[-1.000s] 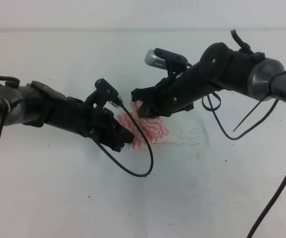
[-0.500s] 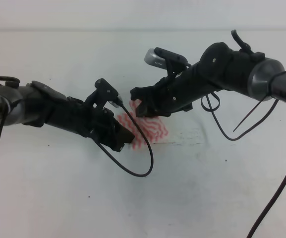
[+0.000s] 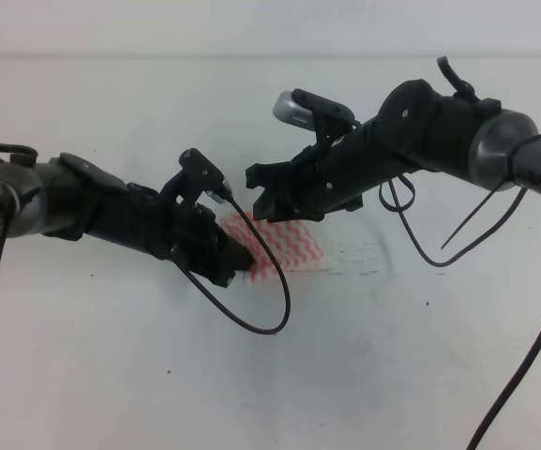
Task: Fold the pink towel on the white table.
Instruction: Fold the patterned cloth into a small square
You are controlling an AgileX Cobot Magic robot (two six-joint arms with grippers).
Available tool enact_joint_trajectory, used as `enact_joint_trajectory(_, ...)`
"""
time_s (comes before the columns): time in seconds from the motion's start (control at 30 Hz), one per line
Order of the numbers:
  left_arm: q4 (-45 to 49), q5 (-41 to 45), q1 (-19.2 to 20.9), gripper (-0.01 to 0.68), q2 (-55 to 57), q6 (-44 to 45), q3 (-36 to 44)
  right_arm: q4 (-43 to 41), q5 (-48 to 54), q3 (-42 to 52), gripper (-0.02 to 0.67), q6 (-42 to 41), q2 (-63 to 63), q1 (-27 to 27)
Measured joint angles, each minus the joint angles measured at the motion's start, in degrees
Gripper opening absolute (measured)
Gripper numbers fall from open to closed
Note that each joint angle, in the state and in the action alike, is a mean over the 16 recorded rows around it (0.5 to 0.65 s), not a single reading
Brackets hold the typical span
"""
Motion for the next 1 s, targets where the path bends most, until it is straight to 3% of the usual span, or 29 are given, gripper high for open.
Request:
enact_joint_trajectory(0.53,0.0,0.0,0.0,0.0,0.0,0.0,0.0,-7.1,5.8,0.0,0.131,0.8,0.2,0.0)
enact_joint_trajectory(1.0,0.0,0.1,0.0,0.001,0.0,-0.1,0.0,-6.2,10.1,0.0,0.131,7.1,0.3,0.0)
